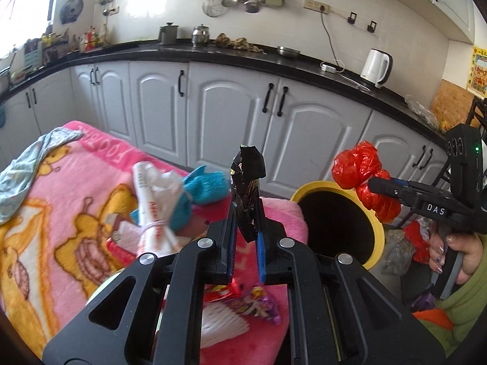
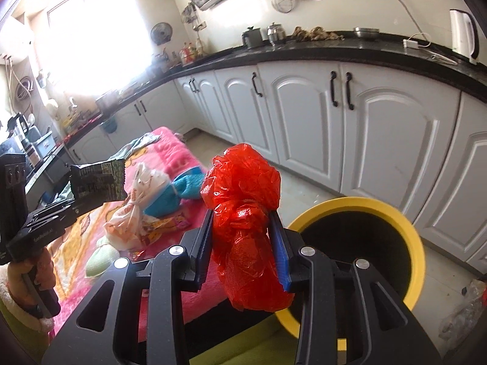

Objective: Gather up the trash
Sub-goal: 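Carry the red bag over the yellow bin and open the right gripper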

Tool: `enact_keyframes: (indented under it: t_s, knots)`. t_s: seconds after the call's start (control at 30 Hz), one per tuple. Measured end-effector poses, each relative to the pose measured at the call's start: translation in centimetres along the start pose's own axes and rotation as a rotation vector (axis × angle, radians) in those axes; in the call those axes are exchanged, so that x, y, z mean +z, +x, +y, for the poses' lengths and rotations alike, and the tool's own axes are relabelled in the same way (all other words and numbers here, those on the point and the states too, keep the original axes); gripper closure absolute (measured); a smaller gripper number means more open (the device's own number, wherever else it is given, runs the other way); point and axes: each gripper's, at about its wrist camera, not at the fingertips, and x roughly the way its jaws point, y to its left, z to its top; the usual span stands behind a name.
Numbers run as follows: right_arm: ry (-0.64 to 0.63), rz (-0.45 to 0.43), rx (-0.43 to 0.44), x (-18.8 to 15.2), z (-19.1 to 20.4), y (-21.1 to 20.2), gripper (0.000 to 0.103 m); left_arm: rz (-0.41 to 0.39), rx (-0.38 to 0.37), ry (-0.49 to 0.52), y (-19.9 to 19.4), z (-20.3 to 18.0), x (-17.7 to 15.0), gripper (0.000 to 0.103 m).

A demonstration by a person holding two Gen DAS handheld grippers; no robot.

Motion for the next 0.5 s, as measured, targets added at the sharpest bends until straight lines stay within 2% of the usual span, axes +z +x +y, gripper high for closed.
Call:
enact_keyframes:
  t_s: [0.5]
  knots:
    - [0.041,-0.037,-0.127,-1.0,-5.1,-2.3,0.069,0.022,-0.112,0.073,4.2,-6.9,1.1,0.097]
